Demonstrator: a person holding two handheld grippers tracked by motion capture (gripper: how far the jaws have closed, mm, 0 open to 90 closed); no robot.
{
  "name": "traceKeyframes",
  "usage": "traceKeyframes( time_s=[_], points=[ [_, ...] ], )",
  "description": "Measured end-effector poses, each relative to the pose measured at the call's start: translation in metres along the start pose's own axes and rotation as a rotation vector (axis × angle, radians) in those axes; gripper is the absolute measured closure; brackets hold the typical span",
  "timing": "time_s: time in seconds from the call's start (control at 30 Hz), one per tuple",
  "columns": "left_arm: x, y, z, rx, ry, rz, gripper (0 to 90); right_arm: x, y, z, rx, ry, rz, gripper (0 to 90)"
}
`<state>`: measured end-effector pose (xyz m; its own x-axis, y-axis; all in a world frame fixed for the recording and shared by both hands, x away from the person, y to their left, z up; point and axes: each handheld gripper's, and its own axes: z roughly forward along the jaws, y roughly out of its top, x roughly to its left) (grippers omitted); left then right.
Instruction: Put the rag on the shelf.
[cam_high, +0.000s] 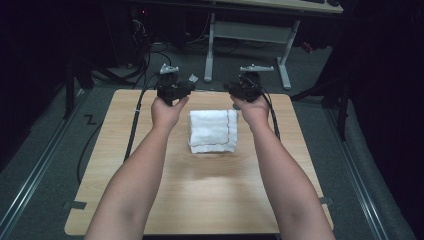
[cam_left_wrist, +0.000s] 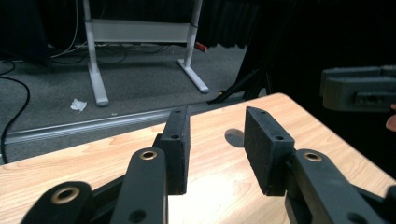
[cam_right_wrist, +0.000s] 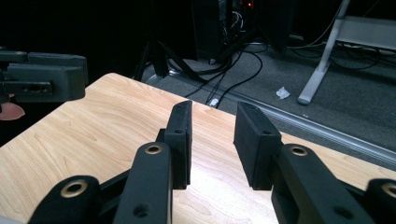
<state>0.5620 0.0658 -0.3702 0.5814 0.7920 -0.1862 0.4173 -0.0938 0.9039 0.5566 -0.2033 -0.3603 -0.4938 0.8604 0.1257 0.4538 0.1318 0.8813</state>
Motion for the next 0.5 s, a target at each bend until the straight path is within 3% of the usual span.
traceKeyframes(
  time_s=[0.2, 0.37, 0.5],
  points=[
    [-0.004, 0.000, -0.005, 0.003, -0.001, 0.021, 62.2, 0.002, 0.000, -0.005, -0.001, -0.007, -0.012, 67.0],
    [-0.010, 0.000, -0.014, 0.018, 0.016, 0.074, 62.2, 0.004, -0.004, -0.011, 0.002, -0.017, -0.015, 64.2],
    [-0.012, -0.002, -0.025, -0.004, 0.009, 0.067, 61.8, 0.006, -0.011, -0.018, 0.004, -0.039, -0.026, 61.5]
  ],
)
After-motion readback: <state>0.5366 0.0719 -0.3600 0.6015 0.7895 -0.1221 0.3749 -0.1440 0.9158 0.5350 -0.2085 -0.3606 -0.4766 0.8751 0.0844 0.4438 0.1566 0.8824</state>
